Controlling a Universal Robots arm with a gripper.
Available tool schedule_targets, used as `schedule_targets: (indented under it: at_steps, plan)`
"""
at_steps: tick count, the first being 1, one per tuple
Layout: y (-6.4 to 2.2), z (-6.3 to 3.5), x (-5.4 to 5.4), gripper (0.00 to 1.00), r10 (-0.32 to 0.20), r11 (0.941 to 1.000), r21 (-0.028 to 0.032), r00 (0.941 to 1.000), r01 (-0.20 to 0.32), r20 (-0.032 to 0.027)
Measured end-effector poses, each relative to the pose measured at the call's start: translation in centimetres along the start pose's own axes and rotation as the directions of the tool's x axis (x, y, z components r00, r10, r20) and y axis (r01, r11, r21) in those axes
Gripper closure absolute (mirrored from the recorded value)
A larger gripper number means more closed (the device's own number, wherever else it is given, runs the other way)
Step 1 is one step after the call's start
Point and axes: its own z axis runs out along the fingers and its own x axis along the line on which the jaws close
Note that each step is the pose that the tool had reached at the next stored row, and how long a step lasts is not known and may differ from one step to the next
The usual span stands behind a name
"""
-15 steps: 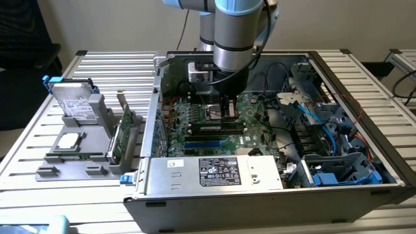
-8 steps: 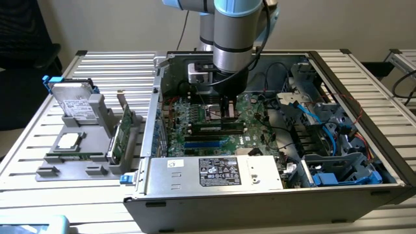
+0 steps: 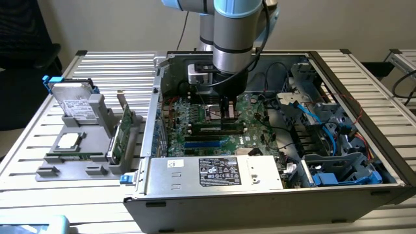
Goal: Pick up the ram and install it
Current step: 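Insert the ram into the slot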
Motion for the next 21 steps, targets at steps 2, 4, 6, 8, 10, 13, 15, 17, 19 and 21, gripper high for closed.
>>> schedule_targets:
  at_steps: [2, 4, 6, 8, 10, 13, 15, 17, 19, 21]
  plan:
    - [0.00, -0.01, 0.0, 0.85, 0.000, 1.0000, 0.0000, 1.0000, 0.000, -0.0011]
    - [0.00, -0.20, 0.0, 0.79, 0.000, 1.0000, 0.0001, 1.0000, 0.000, -0.0023]
    - [0.00, -0.54, 0.0, 0.79, 0.000, 1.0000, 0.0000, 1.0000, 0.000, -0.0046]
    - [-0.01, -0.98, 0.1, 0.79, 0.000, 1.0000, 0.0000, 1.0000, 0.000, -0.0067]
    - [-0.01, -1.43, 0.1, 0.79, 0.000, 1.0000, 0.0000, 1.0000, 0.000, -0.0080]
    - [-0.02, -2.02, 0.1, 0.79, 0.001, 1.0000, -0.0001, 1.0000, -0.001, -0.0095]
    - [-0.02, -2.12, 0.1, 0.79, 0.001, 1.0000, -0.0001, 1.0000, -0.001, -0.0099]
    - [-0.02, -2.12, 0.1, 0.79, 0.001, 1.0000, -0.0001, 1.0000, -0.001, -0.0098]
    - [-0.02, -2.12, 0.1, 0.79, 0.001, 1.0000, -0.0001, 1.0000, -0.001, -0.0099]
    - [-0.02, -2.13, 0.1, 0.79, 0.001, 1.0000, -0.0002, 1.0000, -0.001, -0.0099]
